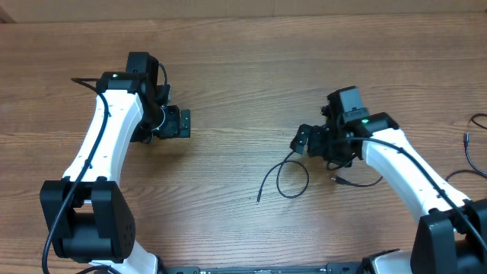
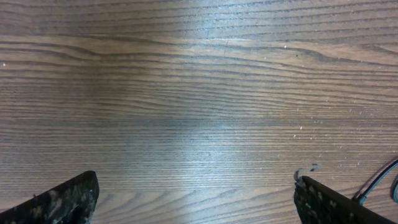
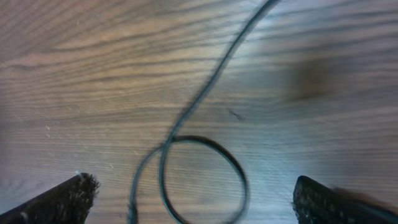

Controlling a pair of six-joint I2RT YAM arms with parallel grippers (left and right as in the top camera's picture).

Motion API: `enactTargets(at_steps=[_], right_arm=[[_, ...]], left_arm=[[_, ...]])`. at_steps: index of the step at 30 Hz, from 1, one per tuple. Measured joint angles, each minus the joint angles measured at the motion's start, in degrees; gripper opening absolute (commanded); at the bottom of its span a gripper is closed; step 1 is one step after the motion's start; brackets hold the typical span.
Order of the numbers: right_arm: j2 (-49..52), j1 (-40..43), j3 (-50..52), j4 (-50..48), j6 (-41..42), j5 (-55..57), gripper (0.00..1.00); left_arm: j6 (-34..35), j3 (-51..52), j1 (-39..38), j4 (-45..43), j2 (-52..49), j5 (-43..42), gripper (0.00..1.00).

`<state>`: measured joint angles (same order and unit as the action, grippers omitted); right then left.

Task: Untangle cables
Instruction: 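Return the right gripper to the remaining black cable at center-right, then grasp the remaining black cable with the right gripper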

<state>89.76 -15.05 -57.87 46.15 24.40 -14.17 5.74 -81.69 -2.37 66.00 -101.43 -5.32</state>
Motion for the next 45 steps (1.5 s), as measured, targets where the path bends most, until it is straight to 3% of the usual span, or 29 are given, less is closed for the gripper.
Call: enactTargets(at_steps=[12, 19, 33, 45], right_arm=[[0.04, -4.92, 9.99, -18.78, 14.21, 0.04, 0.97], [0.04, -5.68, 14.67, -27.1, 16.79, 0.0, 0.96], [0.55, -5.68, 16.2, -31.34, 18.88, 0.07, 0.95], [8.83, -5.68, 13.77, -44.46, 24.59, -2.08, 0.95]], left_arm=[[0.0, 0.0, 0.0, 0.02, 0.0, 0.0, 1.0], [0.02, 0.0, 0.0, 0.0, 0.0, 0.0, 1.0], [0.0, 0.0, 0.0, 0.0, 0.0, 0.0, 0.99], [0.0, 0.0, 0.0, 0.0, 0.0, 0.0, 1.0]])
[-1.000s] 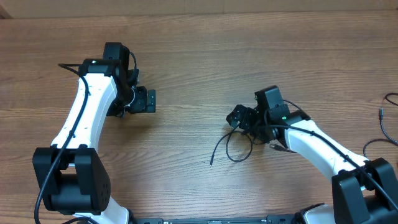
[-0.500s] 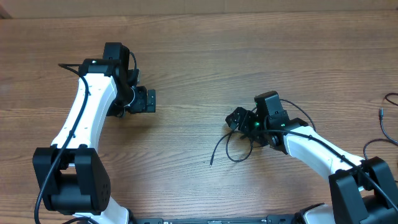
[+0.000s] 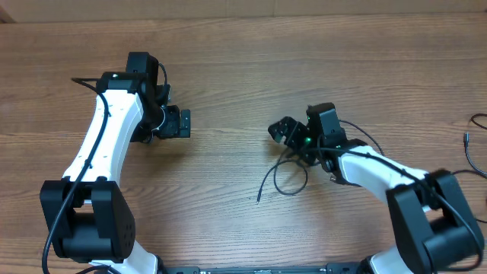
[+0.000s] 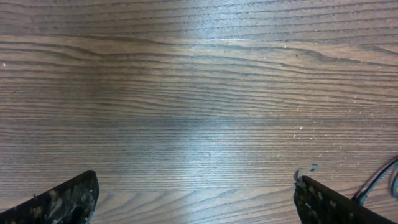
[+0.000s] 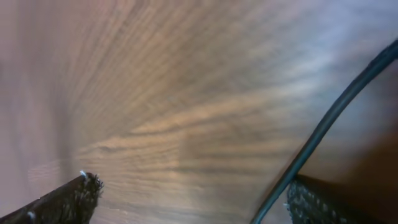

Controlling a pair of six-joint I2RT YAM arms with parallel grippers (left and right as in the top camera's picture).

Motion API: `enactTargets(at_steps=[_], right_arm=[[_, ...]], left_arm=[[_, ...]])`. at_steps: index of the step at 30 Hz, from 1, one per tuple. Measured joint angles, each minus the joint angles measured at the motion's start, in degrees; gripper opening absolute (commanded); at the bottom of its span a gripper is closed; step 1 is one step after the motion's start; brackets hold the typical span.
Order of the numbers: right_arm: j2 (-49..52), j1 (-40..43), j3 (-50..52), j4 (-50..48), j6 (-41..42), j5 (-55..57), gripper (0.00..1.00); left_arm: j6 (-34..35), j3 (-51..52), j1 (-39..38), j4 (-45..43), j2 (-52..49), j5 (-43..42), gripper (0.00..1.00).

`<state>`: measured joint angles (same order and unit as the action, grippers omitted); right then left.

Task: Untangle cables
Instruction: 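Grasp the remaining black cable with the right gripper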

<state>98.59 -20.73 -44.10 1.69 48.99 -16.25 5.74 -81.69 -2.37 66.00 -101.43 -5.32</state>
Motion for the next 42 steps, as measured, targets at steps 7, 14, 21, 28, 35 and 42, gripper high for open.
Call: enactTargets(at_steps=[7, 14, 21, 28, 35, 42], right_arm=[[6.38, -1.97, -1.03, -13.81, 2.86, -3.69, 0.86], [9.79, -3.63, 0.24, -23.56, 6.71, -4.28, 0.33], [11.87, -3.65, 1.86, -23.89, 8.68, -4.98, 0.04], [9.84, -3.26, 2.51, -22.91, 8.96, -6.67, 0.04], [-4.15, -3.26, 0.57, -7.8, 3.63, -3.54, 0.04], [-16.15, -2.99, -9.64, 11.76, -5.53, 6.23, 0.04]], left_arm=[[0.02, 0.0, 0.0, 0.0, 0.0, 0.0, 0.99], [0.02, 0.0, 0.0, 0.0, 0.0, 0.0, 1.0], [0.0, 0.0, 0.0, 0.0, 0.0, 0.0, 1.0], [0.02, 0.0, 0.0, 0.02, 0.0, 0.0, 1.0], [0.0, 0.0, 0.0, 0.0, 0.0, 0.0, 1.0], [0.0, -0.02, 0.0, 0.0, 0.0, 0.02, 1.0]])
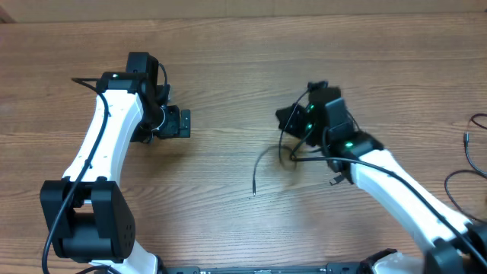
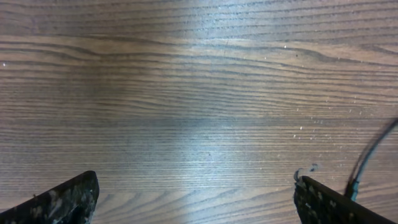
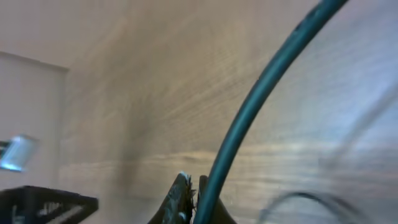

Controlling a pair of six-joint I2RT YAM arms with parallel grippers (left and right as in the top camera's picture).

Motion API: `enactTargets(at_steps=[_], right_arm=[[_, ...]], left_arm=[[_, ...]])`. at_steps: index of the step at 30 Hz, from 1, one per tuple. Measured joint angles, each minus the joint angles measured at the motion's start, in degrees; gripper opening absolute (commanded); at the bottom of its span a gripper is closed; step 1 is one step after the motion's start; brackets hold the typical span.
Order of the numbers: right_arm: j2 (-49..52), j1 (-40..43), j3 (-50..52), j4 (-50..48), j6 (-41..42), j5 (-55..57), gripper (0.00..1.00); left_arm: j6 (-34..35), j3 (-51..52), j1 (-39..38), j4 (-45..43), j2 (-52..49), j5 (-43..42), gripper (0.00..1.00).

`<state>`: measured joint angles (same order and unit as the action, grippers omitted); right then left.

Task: Untangle cables
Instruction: 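Grasp the remaining black cable with the right gripper, then carry the cable with the right gripper off the table's right edge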

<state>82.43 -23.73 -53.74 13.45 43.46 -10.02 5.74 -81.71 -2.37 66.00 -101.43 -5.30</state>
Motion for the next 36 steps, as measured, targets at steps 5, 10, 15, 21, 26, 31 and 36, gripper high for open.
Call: enactTargets(at_steps=[5, 10, 15, 21, 26, 31, 36], right_arm=[[-3.87, 2.38, -12.28, 12.15, -6.69, 4.44, 0.04], [-4.5, 6.49, -25.24, 19.82, -12.24, 11.28, 0.04], [-4.61, 11.76, -33.77, 21.27, -17.59, 18.99, 0.04], [-4.81, 18.03, -36.65, 21.33, -20.28, 30.32, 0.04], [-4.81, 22.73, -36.65, 20.61, -20.98, 36.89, 0.04], [-4.81, 28.57, -36.65, 17.66, -21.05, 39.45, 0.04], [-4.81, 34.71, -36.65, 13.97, -21.05, 40.52, 0.04]], left_arm=[[0.0, 0.02, 0.0, 0.02, 0.0, -0.02, 1.0], [0.02, 0.02, 0.0, 0.02, 0.0, -0.02, 0.99], [0.0, 0.02, 0.0, 0.0, 0.0, -0.02, 1.0], [0.02, 0.02, 0.0, 0.02, 0.0, -0.02, 1.0], [0.02, 0.02, 0.0, 0.0, 0.0, -0.02, 1.0], [0.02, 0.02, 0.0, 0.02, 0.0, -0.02, 0.99], [0.0, 0.02, 0.0, 0.02, 0.0, -0.02, 1.0]])
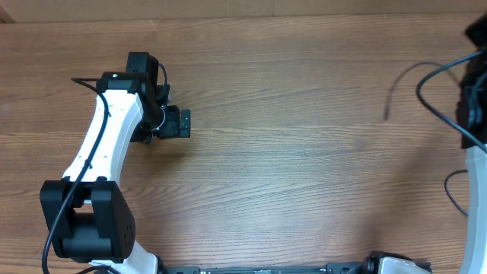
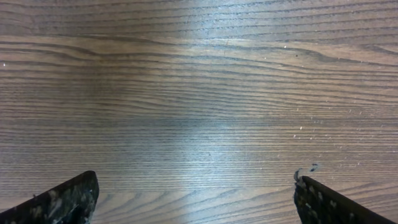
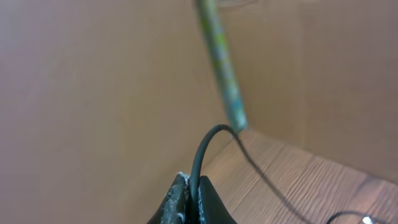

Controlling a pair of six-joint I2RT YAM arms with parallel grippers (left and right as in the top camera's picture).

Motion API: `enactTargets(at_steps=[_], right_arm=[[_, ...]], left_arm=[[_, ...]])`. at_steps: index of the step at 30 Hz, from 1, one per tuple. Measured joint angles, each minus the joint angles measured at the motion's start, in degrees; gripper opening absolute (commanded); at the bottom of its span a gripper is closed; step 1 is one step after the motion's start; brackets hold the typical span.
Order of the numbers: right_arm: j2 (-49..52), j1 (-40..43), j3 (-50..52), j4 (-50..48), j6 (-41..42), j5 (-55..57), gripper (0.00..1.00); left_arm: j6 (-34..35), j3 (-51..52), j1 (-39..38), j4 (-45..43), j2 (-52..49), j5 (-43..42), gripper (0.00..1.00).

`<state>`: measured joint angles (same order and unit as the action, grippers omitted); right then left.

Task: Untangle cables
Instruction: 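Carry the cable with the right gripper off the table's right edge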

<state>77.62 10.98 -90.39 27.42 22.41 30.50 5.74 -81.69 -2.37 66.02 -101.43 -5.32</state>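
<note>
The black cable [image 1: 388, 103] hangs lifted at the overhead view's far right, its free end dangling over the table and a loop curving toward the right arm [image 1: 473, 99]. In the right wrist view my right gripper [image 3: 191, 184] is shut on this cable [image 3: 200, 155], which arches up out of the pinched fingers; a blurred stretch of cable [image 3: 219, 68] crosses above. My left gripper [image 2: 196, 190] stands open over bare wood, its fingers [image 2: 65, 198] wide apart with nothing between them. It sits at the table's left [image 1: 181, 122].
Another thin dark cable [image 1: 452, 190] lies at the right edge of the wooden table [image 1: 304, 167]. A plain brown wall [image 3: 74, 93] fills most of the right wrist view, with a wedge of tabletop [image 3: 298, 180] at the lower right.
My right gripper, shut on the cable, has moved from the table's middle right to the far right edge and higher. The cable has left the centre. The left arm has not moved.
The cable first lay looped at centre right with my right gripper open over it. The gripper then sat low beside the loop, still open. Then it was shut on the cable, lifting it. Now the cable hangs at the far right. The left gripper stayed open throughout.
</note>
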Motion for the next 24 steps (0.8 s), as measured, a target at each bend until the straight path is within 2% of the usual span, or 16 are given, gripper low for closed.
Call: enactTargets(at_steps=[10, 24], right_arm=[[1.46, 8.98, -0.02, -7.28, -0.02, 0.15, 0.04], [15.26, 16.7, -0.04, -12.87, 0.0, -7.17, 0.04]], left_arm=[[0.02, 0.0, 0.0, -0.02, 0.0, 0.0, 1.0], [0.0, 0.0, 0.0, -0.02, 0.0, 0.0, 1.0]])
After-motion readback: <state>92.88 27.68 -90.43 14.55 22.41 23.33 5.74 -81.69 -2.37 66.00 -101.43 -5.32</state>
